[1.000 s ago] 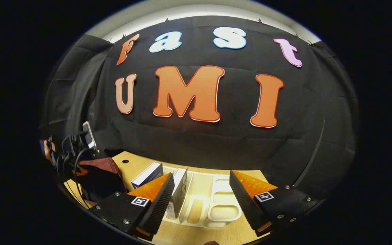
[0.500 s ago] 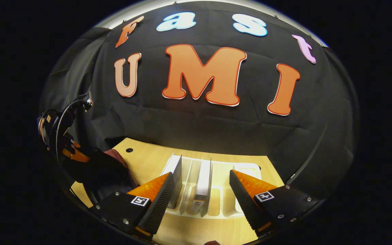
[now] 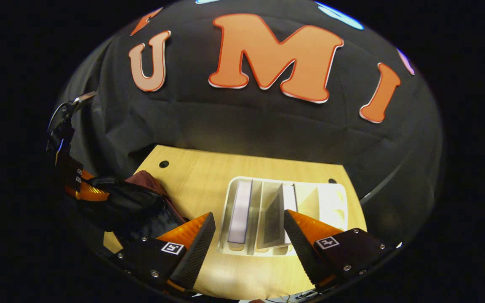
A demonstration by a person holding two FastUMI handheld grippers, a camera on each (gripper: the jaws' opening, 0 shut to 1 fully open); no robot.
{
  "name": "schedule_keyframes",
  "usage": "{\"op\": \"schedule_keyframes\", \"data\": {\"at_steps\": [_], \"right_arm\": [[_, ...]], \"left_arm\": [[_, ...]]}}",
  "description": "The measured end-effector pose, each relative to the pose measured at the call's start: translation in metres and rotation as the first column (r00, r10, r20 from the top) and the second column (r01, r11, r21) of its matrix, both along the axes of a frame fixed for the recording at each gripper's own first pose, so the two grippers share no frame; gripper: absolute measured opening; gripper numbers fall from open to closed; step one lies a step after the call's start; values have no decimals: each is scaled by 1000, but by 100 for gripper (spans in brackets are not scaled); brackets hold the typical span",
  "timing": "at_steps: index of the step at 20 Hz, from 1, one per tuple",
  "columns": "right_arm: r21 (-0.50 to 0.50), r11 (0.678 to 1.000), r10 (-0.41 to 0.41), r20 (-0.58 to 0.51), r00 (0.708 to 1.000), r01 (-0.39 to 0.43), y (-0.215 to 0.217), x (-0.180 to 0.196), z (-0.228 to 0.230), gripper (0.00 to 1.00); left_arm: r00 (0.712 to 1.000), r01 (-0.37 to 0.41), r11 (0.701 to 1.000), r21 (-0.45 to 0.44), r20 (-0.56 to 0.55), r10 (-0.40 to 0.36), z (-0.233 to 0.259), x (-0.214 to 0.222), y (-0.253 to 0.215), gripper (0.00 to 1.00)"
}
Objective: Open the schoolbag, grab two books from the bookshelf and put them into the schoolbag.
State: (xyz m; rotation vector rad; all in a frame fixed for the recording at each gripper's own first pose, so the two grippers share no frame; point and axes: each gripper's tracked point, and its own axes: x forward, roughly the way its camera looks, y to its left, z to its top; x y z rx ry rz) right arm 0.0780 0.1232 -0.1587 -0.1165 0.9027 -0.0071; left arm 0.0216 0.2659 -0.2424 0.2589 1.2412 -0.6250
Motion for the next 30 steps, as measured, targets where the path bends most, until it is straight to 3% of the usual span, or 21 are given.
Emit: {"op": "schedule_keyframes", "data": {"at_steps": [5, 10, 13, 14, 15, 17, 21, 22, 23, 30], "right_arm": [[54, 997, -41, -272, 962, 58, 1, 21, -58, 97], [37, 996, -58, -427, 902, 82, 0, 35, -103, 75], [-6, 997, -69, -483, 873, 75, -5, 39, -123, 62], [-21, 997, -77, -501, 862, 76, -6, 38, -130, 67], [-35, 996, -93, -513, 853, 88, -7, 38, -134, 54], [-35, 994, -103, -530, 842, 99, -6, 39, -136, 44], [-40, 994, -104, -559, 823, 99, -6, 32, -138, 39], [-41, 994, -106, -559, 823, 100, -6, 30, -134, 46], [-38, 994, -106, -554, 825, 103, -7, 30, -127, 38], [-1, 991, -117, -465, 877, 131, -16, 32, -47, 37]], "left_arm": [[999, 30, 999, -28, -27, -31, -10, 2, -5, 6], [998, 39, 998, -42, -37, -41, -17, 10, -13, 6], [998, 37, 998, -47, -51, -40, -19, 13, -16, 6], [998, 38, 998, -46, -54, -40, -20, 13, -16, 6], [998, 38, 998, -47, -56, -40, -20, 13, -17, 6], [997, 37, 998, -48, -62, -40, -20, 13, -17, 6], [997, 37, 998, -55, -68, -41, -20, 12, -20, 6], [997, 37, 998, -56, -68, -41, -21, 12, -20, 6], [997, 34, 998, -57, -68, -38, -20, 12, -21, 6], [997, 42, 997, -59, -61, -46, -20, 7, -20, 6]]}}
